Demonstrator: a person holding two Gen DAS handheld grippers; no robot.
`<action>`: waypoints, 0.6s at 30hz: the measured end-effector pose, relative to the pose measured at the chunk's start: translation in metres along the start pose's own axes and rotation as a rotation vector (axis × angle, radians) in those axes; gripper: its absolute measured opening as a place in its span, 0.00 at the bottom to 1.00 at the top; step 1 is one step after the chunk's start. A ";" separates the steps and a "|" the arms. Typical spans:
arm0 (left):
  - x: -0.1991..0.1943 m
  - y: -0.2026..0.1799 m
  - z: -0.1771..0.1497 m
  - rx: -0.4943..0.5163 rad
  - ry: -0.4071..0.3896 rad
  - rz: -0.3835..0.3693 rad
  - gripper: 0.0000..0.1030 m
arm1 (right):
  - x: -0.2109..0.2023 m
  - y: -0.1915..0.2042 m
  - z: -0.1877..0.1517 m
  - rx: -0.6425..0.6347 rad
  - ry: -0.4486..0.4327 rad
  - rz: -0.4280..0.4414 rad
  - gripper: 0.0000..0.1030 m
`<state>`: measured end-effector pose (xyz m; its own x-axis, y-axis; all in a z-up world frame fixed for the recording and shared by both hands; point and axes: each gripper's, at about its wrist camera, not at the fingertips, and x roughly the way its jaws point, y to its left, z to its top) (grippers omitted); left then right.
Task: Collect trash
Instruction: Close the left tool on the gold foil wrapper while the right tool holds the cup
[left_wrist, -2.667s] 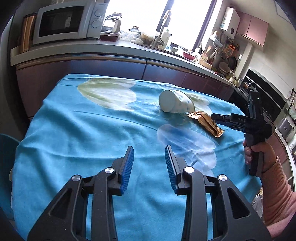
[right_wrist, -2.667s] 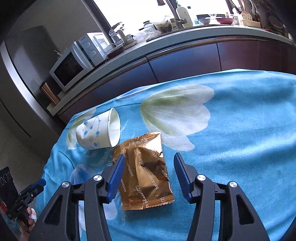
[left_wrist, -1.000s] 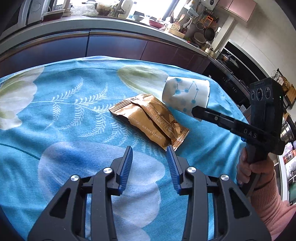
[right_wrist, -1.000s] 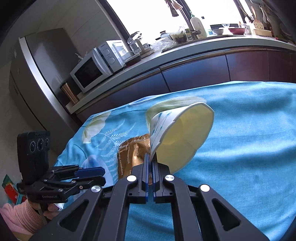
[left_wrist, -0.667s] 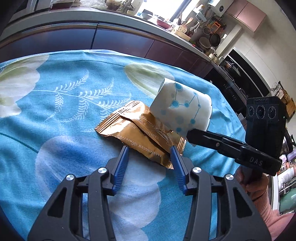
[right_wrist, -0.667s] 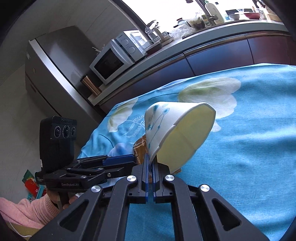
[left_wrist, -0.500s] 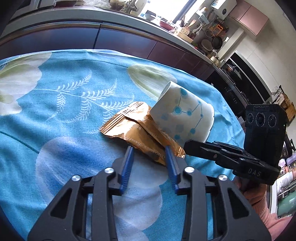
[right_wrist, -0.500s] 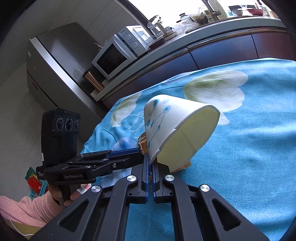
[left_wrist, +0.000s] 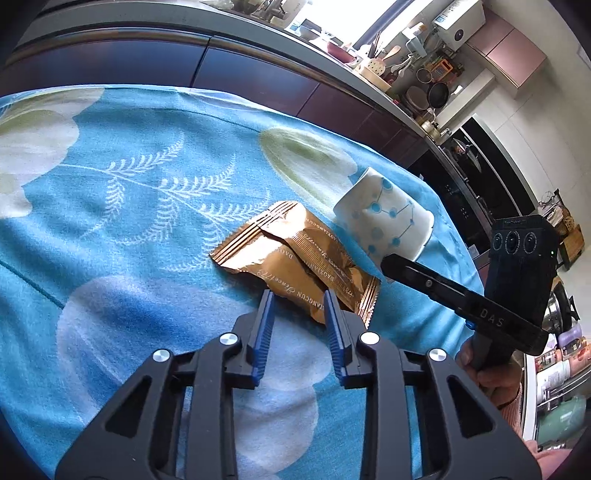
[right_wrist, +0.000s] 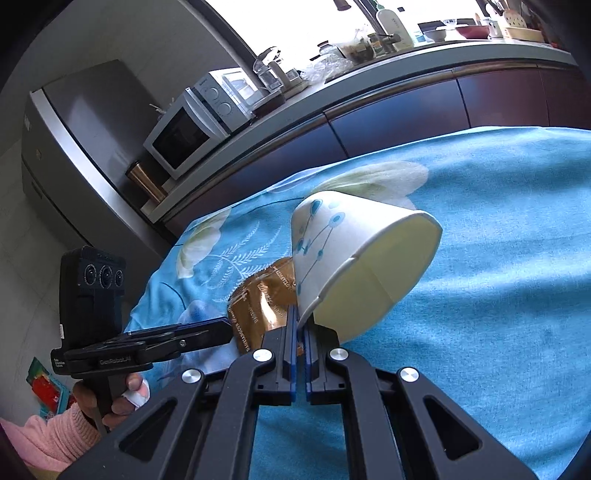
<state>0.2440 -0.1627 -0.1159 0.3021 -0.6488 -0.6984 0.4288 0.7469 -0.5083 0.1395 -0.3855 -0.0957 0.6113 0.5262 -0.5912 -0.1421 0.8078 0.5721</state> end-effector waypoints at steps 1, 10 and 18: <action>0.001 0.000 0.000 0.001 0.004 -0.004 0.33 | 0.003 0.000 -0.001 -0.005 0.012 -0.009 0.02; 0.016 -0.012 0.001 0.004 0.033 -0.043 0.16 | 0.022 0.004 -0.003 -0.019 0.088 0.015 0.02; -0.005 -0.016 -0.008 0.053 -0.018 0.016 0.05 | 0.017 0.015 -0.006 -0.054 0.063 0.030 0.02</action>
<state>0.2287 -0.1703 -0.1078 0.3241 -0.6399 -0.6968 0.4683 0.7485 -0.4696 0.1431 -0.3623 -0.1004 0.5558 0.5648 -0.6100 -0.2028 0.8037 0.5593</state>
